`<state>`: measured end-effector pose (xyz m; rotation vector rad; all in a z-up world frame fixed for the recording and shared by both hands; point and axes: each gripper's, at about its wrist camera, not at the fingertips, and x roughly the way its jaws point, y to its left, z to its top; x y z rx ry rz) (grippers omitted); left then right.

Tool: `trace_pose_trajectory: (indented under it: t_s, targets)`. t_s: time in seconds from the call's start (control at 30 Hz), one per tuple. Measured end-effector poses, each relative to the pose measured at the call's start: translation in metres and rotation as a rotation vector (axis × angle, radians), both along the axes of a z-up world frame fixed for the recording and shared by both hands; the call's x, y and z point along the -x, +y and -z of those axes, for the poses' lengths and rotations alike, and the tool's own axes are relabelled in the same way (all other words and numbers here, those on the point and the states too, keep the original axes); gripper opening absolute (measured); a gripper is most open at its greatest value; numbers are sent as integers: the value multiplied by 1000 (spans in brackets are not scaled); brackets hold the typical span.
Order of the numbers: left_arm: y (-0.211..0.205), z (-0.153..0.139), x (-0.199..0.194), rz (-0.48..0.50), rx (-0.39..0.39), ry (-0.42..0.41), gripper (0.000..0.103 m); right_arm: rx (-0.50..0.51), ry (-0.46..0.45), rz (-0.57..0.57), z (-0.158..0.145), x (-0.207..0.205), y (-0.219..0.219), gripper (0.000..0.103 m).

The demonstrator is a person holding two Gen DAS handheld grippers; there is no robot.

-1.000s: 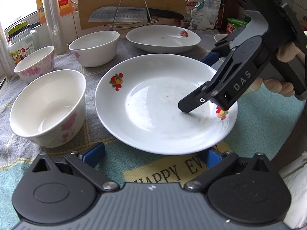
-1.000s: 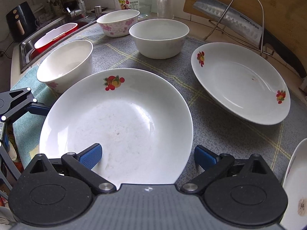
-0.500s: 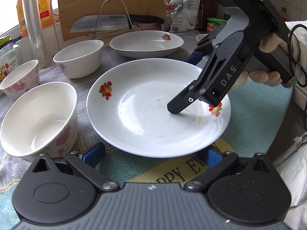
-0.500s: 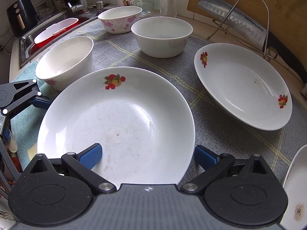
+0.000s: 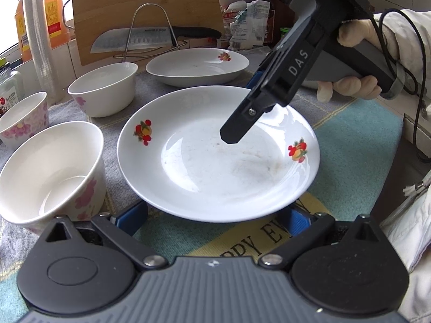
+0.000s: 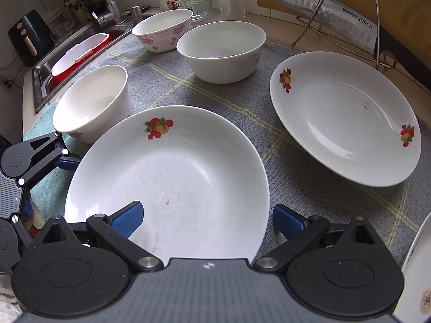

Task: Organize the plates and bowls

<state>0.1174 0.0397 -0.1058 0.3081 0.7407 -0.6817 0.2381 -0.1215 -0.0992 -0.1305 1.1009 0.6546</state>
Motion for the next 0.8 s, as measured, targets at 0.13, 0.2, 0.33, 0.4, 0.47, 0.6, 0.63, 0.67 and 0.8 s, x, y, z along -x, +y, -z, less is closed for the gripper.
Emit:
trace_pose_trajectory:
  t_s: [0.13,0.2,0.33,0.4,0.47,0.6,0.63,0.67,0.8]
  targets:
    - [-1,0,0,-5,-3,0,102,-54,68,4,-3,-10,-6,102]
    - [-1,0,0,-5,-4,0,102,-77,98,2,-4,-13,-8,102]
    - [-2,0,1,-5,-3,-5,102,-78,110,-8,-5,-17,-7,95]
    - [-1,0,1,-7,0,-4,102,-84,123,-2,-5,-19,-7,91]
    - [-1,0,1,-7,-1,-5,102,-89,142,13,-5,-22,-8,90]
    - [-1,0,1,-4,-1,-5,102,-98,166,36,-5,-27,-8,90]
    - [-1,0,1,-4,-1,-5,102,-102,170,41,-5,-28,-8,90]
    - [-1,0,1,-3,-2,-6,102,-105,176,47,-5,-29,-8,90]
    - [-2,0,0,1,-6,-6,102,-95,177,49,-5,-34,-5,90]
